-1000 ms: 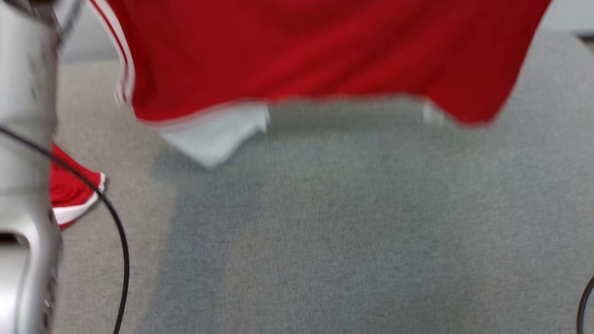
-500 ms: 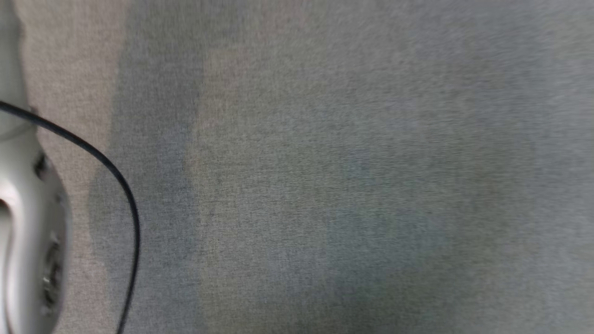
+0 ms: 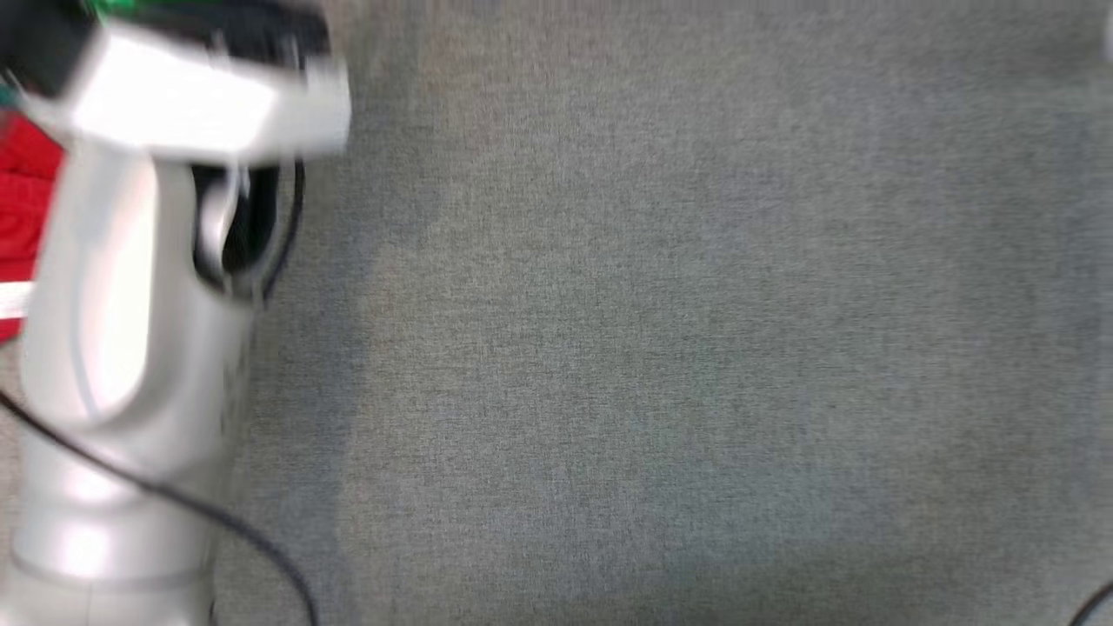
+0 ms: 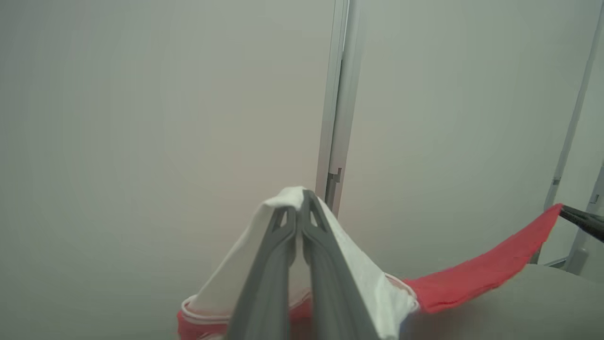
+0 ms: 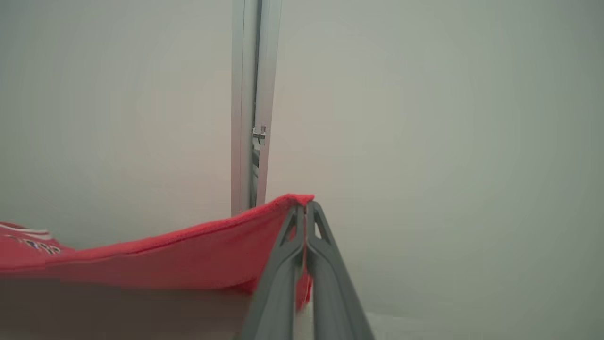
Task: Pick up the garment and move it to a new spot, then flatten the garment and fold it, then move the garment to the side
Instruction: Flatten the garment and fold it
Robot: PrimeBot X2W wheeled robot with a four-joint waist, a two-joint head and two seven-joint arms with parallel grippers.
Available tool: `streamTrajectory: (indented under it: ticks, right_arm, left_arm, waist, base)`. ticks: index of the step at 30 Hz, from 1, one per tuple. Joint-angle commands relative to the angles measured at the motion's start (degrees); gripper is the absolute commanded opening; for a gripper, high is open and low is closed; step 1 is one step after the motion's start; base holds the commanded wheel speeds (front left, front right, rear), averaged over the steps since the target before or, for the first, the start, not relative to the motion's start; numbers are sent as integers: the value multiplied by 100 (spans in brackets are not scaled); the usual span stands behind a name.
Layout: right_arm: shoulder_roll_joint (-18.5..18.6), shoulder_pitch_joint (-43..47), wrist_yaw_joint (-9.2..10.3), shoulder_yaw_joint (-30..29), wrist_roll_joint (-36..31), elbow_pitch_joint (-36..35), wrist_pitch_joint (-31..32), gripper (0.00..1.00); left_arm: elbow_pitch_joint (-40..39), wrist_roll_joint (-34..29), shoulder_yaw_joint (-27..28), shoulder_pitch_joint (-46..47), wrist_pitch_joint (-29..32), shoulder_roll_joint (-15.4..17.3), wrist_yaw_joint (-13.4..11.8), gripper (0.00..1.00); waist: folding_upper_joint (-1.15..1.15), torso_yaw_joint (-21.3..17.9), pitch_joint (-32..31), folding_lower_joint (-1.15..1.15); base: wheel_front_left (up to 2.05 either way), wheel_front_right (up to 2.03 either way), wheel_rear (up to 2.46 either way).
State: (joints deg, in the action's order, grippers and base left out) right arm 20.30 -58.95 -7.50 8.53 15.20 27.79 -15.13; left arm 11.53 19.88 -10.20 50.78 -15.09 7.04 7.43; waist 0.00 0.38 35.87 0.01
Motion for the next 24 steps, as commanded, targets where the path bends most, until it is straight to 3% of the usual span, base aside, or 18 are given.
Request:
streamTrajectory:
  ticks: [1, 6, 12, 20, 24]
  right_arm:
    - [33, 314, 1, 0, 77, -93, -4, 0]
    - [4, 1542, 1, -24, 267, -277, -4, 0]
    - [-51, 2884, 1, -267, 344, -516, -5, 0]
    - [-97, 4214, 1, -530, 379, -685, -4, 0]
    - [-181, 4769, 1, -586, 379, -831, -4, 0]
  left_arm:
    - [-162, 75, -22, -382, -7, 91, 1, 0]
    - [-718, 172, -3, -1991, -8, 244, 1, 0]
    - [-1390, -103, 116, -3516, -8, 100, 1, 0]
    - [-1894, -247, 146, -4801, -8, -95, -28, 0]
    - [-2010, -529, -64, -5356, 0, -8, -85, 0]
  waist:
    - [0, -79, -406, -1]
    - [0, -69, -1057, -1]
    - [0, 36, -1723, -1]
    - [0, 156, -2238, -1]
    - [0, 138, -2445, -1]
  base:
    - [0, 0, 0]
    - [0, 0, 0]
    - [0, 0, 0]
    - [0, 0, 0]
    - [0, 0, 0]
